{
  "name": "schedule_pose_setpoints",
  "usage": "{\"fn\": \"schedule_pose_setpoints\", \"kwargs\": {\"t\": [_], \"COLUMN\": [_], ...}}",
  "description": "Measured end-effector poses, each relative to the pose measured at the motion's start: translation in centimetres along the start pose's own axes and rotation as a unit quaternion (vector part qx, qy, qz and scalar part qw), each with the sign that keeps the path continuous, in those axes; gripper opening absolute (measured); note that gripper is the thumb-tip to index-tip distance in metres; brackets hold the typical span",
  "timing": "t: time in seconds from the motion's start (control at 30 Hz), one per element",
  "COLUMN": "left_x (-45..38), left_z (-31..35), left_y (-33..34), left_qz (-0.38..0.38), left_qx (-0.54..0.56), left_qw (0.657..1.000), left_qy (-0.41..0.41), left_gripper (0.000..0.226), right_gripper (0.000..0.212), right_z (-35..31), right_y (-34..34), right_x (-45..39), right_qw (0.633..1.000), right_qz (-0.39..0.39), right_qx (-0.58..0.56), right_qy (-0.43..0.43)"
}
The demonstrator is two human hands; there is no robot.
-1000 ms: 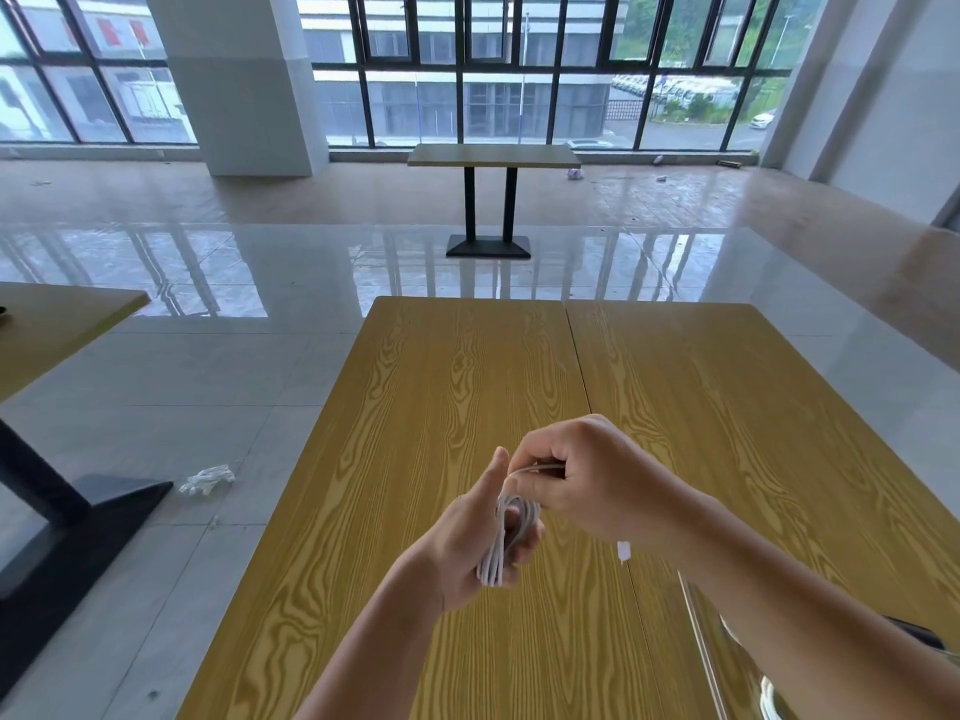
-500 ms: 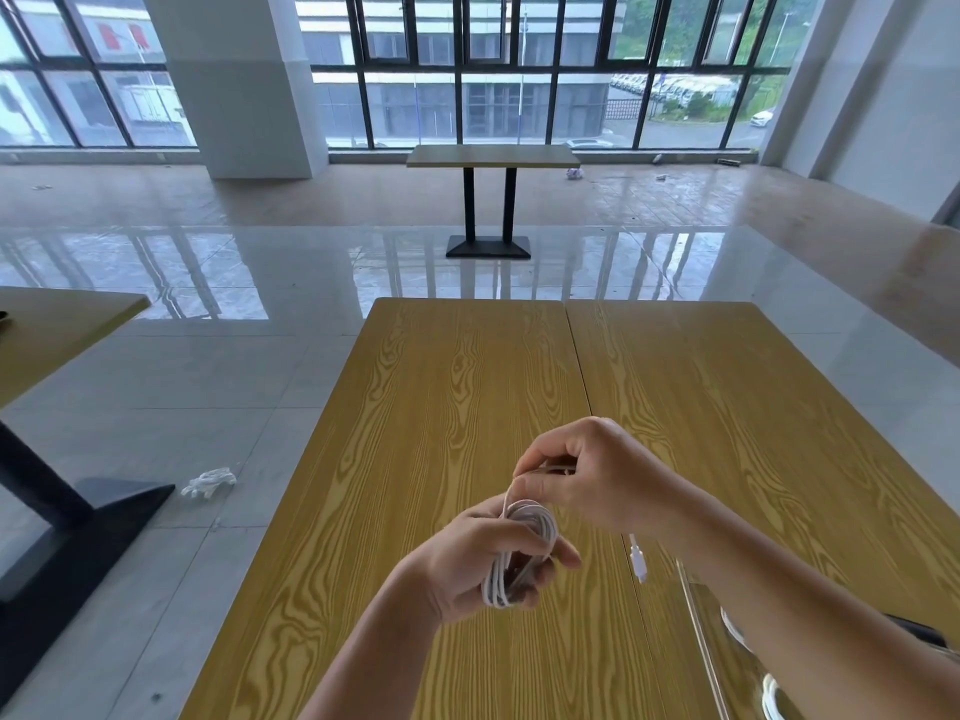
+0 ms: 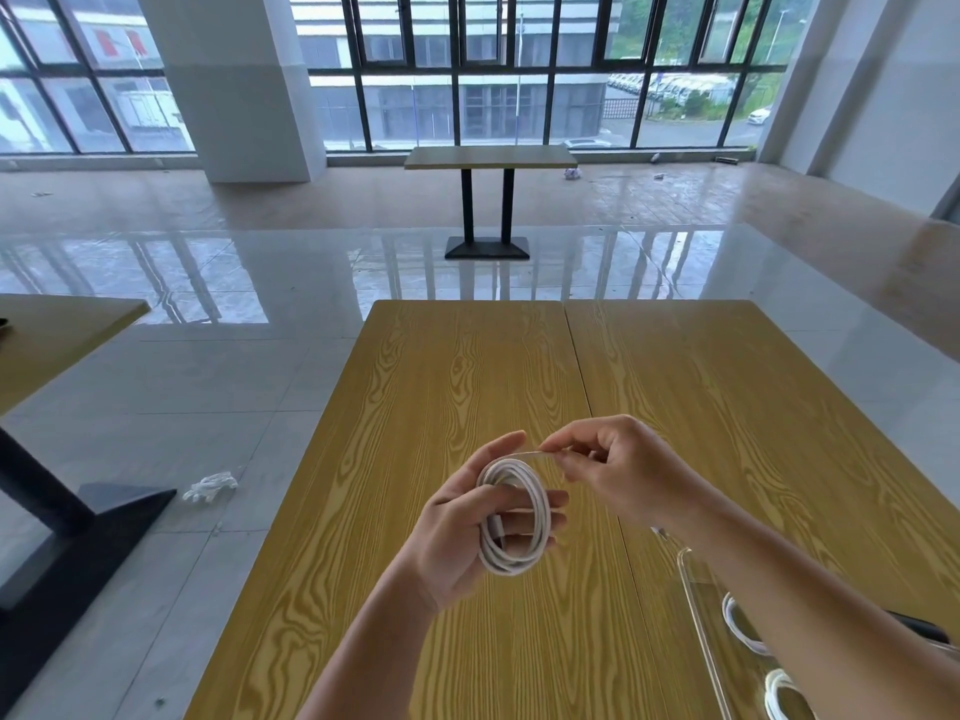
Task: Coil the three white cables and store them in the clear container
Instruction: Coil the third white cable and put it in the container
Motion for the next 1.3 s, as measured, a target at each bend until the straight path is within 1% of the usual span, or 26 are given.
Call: {"fn": "schedule_pose_setpoints", "kwargs": {"t": [0.1,0.17,0.23,0.3,0.37,0.47,0.57,0.7,0.8,1.0,1.07,1.23,1.3], "left_x": [-0.4,-0.6,-0.8,-0.9,-1.1,-1.3,-1.5,-1.7,-1.8,-1.6,-1.5,-1.4,-1.5], "left_z": [0.4,0.6,0.7,0.7,0.6,0.5,0.4,0.2,0.3,0.4,0.5,0.3,0.2], "left_y": [-0.4,-0.8,-1.2,-1.6,-1.6,-1.6,-1.7,-1.5,-1.2,-1.0,-1.1,-1.0,-0.9], "left_qz": [0.023,0.042,0.063,0.082,0.089,0.102,0.123,0.131,0.129,0.136,0.142,0.142,0.145], "left_qx": [-0.043,-0.064,-0.068,-0.060,-0.054,-0.039,-0.033,-0.037,-0.034,-0.023,-0.022,-0.023,-0.018], "left_qw": [0.998,0.996,0.994,0.993,0.992,0.992,0.989,0.987,0.987,0.986,0.985,0.986,0.986], "left_qy": [0.032,0.051,0.064,0.067,0.067,0.064,0.076,0.085,0.088,0.090,0.093,0.088,0.085], "left_gripper": [0.051,0.048,0.038,0.033,0.030,0.027,0.024,0.029,0.032,0.033,0.034,0.036,0.036], "right_gripper": [0.018,0.016,0.014,0.013,0.011,0.009,0.008,0.008,0.007,0.007,0.007,0.010,0.010], "right_z": [0.7,1.4,2.3,3.0,3.4,3.8,3.9,4.3,4.7,4.4,4.3,4.4,4.3], "right_y": [0.1,0.2,0.5,0.9,1.0,0.8,0.7,1.4,2.4,3.8,3.9,3.9,3.9], "right_x": [0.1,0.4,0.8,1.4,1.7,1.9,2.1,2.5,2.8,3.6,3.7,3.5,3.4], "right_qw": [0.999,0.997,0.990,0.983,0.980,0.976,0.961,0.912,0.882,0.832,0.828,0.842,0.841], "right_qz": [-0.026,-0.063,-0.116,-0.157,-0.161,-0.117,-0.060,0.028,0.079,0.132,0.146,0.175,0.178], "right_qx": [0.025,0.016,0.023,0.025,-0.011,-0.093,-0.190,-0.312,-0.355,-0.427,-0.429,-0.405,-0.409], "right_qy": [0.019,0.046,0.071,0.094,0.119,0.156,0.193,0.264,0.301,0.328,0.330,0.310,0.306]}}
Point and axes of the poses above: each hand's wrist, its own x-axis away from the middle knuckle, its own y-axis out of the palm, z = x × y, the point moved 7 cm from there along -x, towards the middle knuckle, and after that the axes turned 15 degrees about z, right-handed, at the moved point
